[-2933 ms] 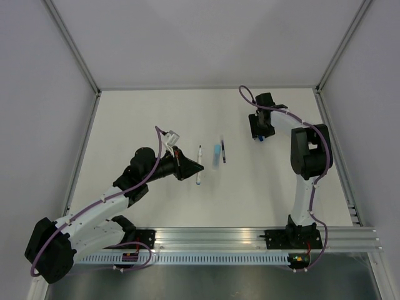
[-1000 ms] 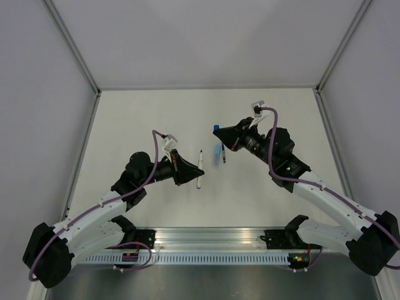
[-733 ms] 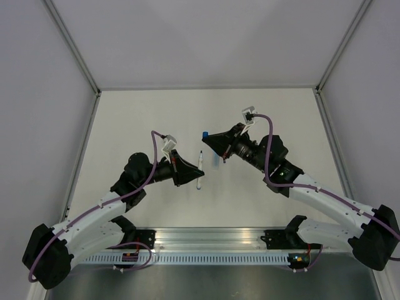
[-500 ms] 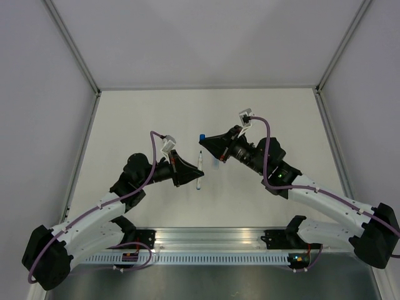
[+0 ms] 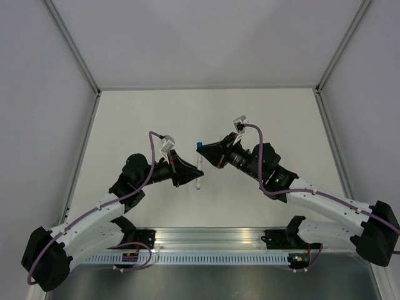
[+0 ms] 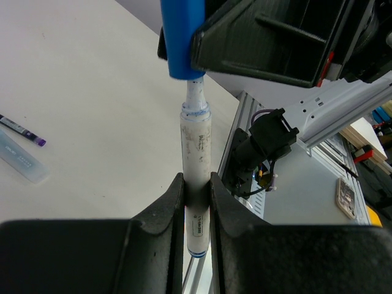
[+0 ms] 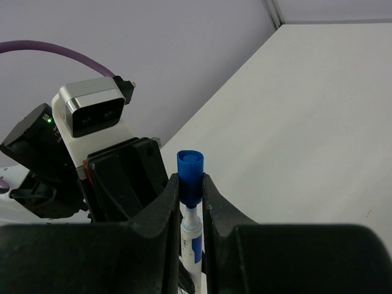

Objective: Insert the pens into the pen caps

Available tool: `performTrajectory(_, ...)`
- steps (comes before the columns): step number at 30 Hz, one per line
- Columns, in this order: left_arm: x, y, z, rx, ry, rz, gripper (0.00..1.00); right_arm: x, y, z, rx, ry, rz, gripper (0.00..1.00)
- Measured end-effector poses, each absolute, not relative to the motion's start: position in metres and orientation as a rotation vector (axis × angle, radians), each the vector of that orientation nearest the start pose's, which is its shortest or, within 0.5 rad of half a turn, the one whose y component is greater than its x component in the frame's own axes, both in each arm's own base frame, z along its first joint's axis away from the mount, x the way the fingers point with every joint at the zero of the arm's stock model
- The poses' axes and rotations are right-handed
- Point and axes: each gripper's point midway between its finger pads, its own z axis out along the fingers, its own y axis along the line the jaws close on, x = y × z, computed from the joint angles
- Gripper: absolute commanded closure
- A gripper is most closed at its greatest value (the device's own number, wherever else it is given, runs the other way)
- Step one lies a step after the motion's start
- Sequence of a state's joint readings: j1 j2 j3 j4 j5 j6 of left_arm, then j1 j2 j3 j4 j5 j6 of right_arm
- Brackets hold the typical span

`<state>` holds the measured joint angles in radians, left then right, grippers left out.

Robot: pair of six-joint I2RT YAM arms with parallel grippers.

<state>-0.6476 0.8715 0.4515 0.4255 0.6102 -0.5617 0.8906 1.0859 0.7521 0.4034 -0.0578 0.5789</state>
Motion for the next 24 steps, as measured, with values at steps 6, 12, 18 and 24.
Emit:
performTrajectory(6, 0.169, -0.276, 0.234, 0.598, 1.657, -1.388, 0.98, 0.220, 0.330, 0.297, -0.308, 1.608, 1.190, 1.00)
performTrajectory(12, 0.169, -0.273, 0.235, 0.581, 1.656, -1.374, 0.98, 0.208, 0.333, 0.288, -0.328, 1.615, 1.198, 1.00)
performTrajectory(18, 0.167, -0.273, 0.235, 0.582, 1.656, -1.376, 0.98, 0.204, 0.335, 0.287, -0.310, 1.596, 1.185, 0.97)
performTrajectory(24, 0.166, -0.272, 0.232, 0.583, 1.664, -1.376, 0.98, 0.201, 0.341, 0.284, -0.302, 1.583, 1.152, 0.72)
